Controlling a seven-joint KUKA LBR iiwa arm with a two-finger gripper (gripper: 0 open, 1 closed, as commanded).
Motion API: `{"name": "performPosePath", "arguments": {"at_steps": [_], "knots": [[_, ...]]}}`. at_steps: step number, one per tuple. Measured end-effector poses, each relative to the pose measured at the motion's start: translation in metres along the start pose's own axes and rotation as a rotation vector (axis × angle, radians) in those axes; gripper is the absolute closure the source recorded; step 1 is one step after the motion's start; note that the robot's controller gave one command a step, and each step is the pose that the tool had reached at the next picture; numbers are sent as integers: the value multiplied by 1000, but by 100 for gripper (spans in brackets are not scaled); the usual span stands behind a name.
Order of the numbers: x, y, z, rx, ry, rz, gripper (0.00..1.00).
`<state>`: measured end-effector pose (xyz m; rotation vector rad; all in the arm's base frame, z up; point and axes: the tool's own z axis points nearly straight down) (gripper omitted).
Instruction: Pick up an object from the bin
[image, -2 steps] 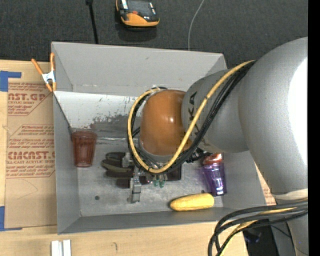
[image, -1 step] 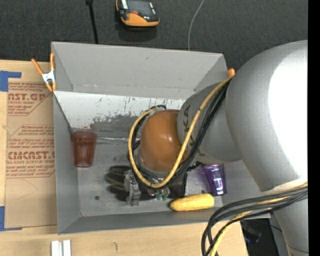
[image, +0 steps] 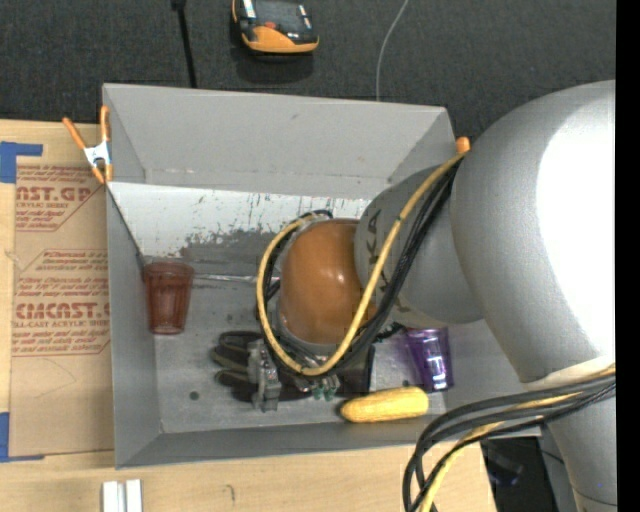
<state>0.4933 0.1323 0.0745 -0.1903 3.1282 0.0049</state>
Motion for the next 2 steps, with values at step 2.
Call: {"name": "performPosePath", "arguments": {"at_steps": [2], "knots": [[-25,2,-164,2,-1,-50,100]]}}
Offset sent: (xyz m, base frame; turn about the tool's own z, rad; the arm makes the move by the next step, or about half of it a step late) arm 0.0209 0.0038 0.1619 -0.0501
